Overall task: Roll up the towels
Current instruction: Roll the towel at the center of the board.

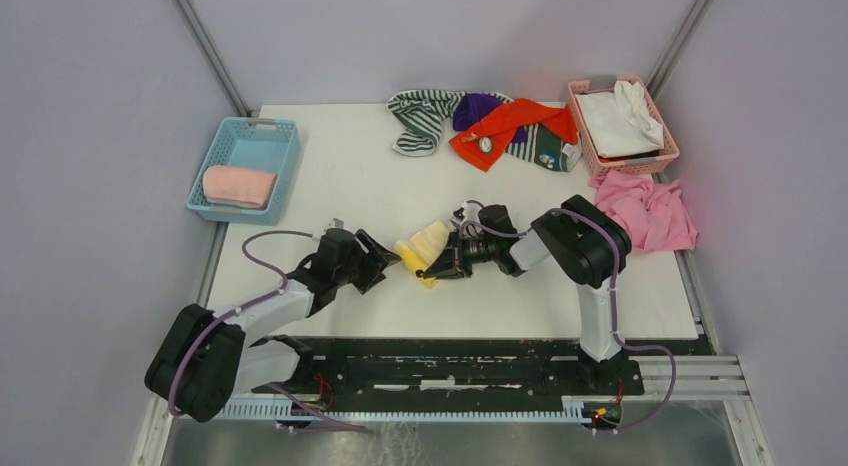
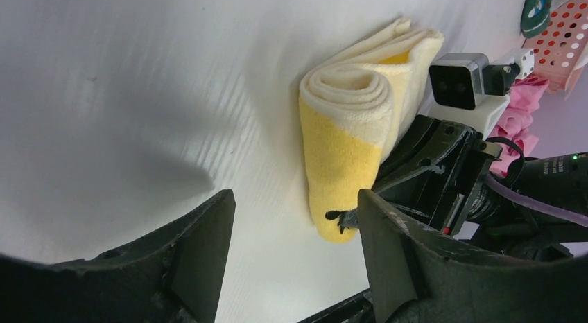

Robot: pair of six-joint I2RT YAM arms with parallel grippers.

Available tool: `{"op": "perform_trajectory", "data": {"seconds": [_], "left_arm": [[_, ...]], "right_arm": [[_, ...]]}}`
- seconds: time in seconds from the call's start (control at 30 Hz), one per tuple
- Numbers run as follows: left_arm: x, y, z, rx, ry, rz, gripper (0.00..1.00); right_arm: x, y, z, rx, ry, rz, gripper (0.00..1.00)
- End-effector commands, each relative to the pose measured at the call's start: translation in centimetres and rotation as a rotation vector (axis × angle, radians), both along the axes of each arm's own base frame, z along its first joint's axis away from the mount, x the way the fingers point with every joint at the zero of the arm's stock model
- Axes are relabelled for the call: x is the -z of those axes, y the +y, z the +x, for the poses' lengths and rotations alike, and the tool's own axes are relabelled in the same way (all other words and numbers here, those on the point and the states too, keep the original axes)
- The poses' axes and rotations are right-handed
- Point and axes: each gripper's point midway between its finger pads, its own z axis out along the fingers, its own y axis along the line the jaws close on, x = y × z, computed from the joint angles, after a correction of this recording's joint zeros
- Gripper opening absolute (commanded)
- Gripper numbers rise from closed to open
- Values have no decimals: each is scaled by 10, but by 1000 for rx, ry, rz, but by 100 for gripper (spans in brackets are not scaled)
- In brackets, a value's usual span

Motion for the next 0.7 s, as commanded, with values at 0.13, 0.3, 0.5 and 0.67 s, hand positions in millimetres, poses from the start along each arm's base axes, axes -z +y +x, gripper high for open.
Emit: {"op": "perform_trajectory", "data": {"seconds": [0.13,0.3,0.5,0.67], "left_arm": [[-22,-28,43,73,-122,-47,69],[0,-30,48,81,-69,-16,59],[40,-31,34,96,53,49,43],[65,-19,21,58,156,144,38]], "right_arm": [[60,-32,-13,75,175,-184,0],[57,-34,-11,62,139,-212,4],[44,-39,-5,45,34,-262,17],[30,-44,-6,-11,-86,-326,29]]}}
